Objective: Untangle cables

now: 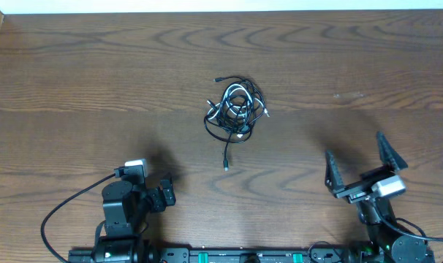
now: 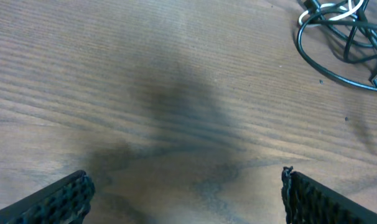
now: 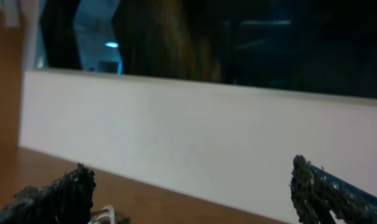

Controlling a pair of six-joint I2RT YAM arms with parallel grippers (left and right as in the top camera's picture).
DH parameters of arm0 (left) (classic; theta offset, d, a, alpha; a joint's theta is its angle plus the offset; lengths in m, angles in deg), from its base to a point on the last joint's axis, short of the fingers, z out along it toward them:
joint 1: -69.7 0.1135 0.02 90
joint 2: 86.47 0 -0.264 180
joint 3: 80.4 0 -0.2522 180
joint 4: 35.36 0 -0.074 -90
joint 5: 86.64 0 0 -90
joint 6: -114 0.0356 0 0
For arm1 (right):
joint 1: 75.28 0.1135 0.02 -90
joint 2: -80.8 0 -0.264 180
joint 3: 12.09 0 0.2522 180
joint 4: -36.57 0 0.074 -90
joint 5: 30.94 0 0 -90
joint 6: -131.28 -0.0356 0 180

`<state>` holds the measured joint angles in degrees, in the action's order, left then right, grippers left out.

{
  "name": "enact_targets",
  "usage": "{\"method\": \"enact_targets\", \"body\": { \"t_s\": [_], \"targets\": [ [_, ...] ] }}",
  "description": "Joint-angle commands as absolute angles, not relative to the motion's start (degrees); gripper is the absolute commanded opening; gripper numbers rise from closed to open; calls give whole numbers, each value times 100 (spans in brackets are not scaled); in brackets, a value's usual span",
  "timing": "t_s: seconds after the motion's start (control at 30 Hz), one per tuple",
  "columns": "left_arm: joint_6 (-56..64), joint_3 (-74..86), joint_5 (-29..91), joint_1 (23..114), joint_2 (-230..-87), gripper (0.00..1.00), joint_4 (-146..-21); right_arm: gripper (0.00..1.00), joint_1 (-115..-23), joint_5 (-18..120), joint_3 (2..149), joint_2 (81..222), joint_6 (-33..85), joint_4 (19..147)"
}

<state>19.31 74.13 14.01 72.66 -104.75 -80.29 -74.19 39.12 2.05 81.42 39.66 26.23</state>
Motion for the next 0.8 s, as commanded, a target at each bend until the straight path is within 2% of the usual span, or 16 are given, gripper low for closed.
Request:
{"method": "enact_targets", "body": {
  "t_s": [0.0, 0.13, 0.3, 0.6, 0.77],
  "targets": [
    [1883, 7286, 1452, 7286, -10486, 97, -8040, 99, -7411, 3597, 199, 8118, 4051, 2842],
    [1883, 7286, 1452, 7286, -10486, 98, -8038, 99, -7411, 3595, 199, 8118, 4051, 3681],
    [1883, 7286, 1452, 7286, -10486, 97, -8040, 99, -7411, 3597, 199, 8118, 4051, 5305],
    [1951, 7286, 1382, 7286, -10486, 97, -8038, 99, -7411, 3599, 203, 8199, 4053, 5294],
    [2532, 7286, -188, 7286, -10486, 98, -8038, 99, -7411, 3599, 203, 8199, 4053, 5294]
  ]
}}
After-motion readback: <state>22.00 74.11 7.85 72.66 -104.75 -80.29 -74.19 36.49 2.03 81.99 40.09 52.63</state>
